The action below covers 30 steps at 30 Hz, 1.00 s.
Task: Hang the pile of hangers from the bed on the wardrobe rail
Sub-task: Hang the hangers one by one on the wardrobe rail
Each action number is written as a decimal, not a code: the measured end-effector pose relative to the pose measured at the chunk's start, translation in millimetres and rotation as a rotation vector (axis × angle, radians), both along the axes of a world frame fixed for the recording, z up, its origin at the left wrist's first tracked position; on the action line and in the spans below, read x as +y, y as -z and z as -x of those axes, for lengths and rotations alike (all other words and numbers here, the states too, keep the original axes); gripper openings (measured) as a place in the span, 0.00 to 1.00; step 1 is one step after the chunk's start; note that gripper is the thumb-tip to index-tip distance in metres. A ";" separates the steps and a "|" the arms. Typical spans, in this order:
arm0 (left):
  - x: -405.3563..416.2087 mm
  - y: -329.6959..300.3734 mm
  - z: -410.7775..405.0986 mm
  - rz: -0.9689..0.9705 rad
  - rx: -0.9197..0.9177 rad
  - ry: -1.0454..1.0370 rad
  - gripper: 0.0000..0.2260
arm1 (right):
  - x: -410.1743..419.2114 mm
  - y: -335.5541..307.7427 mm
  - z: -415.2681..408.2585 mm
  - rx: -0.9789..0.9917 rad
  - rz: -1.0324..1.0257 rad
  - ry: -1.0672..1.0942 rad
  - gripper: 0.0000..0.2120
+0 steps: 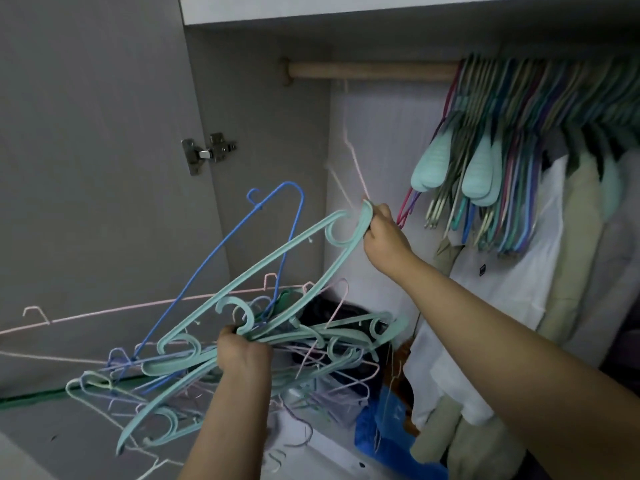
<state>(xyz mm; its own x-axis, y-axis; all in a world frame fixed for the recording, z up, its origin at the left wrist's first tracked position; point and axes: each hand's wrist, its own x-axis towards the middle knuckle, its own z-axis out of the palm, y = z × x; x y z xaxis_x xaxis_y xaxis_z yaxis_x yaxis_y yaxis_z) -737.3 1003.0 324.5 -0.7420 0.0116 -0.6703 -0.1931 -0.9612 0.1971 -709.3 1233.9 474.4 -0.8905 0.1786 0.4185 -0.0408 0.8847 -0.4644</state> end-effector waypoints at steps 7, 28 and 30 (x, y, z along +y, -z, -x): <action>-3.8 -12.8 18.8 0.020 -0.008 0.019 0.15 | -27.7 -56.8 22.4 0.120 0.180 0.213 0.27; -11.6 17.7 -17.1 -0.030 0.112 0.070 0.18 | -16.2 11.5 -15.2 0.568 0.224 0.199 0.21; -13.7 33.1 -28.8 -0.045 0.103 0.076 0.19 | -12.4 37.0 -27.4 0.713 0.177 0.063 0.15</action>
<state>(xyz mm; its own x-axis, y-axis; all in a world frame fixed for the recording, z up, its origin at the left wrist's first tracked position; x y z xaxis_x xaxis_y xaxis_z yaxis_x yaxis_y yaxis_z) -708.5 989.2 291.4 -0.8028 0.0985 -0.5881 -0.2465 -0.9529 0.1769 -681.9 1221.5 437.4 -0.3992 0.3384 0.8521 -0.3379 0.8097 -0.4798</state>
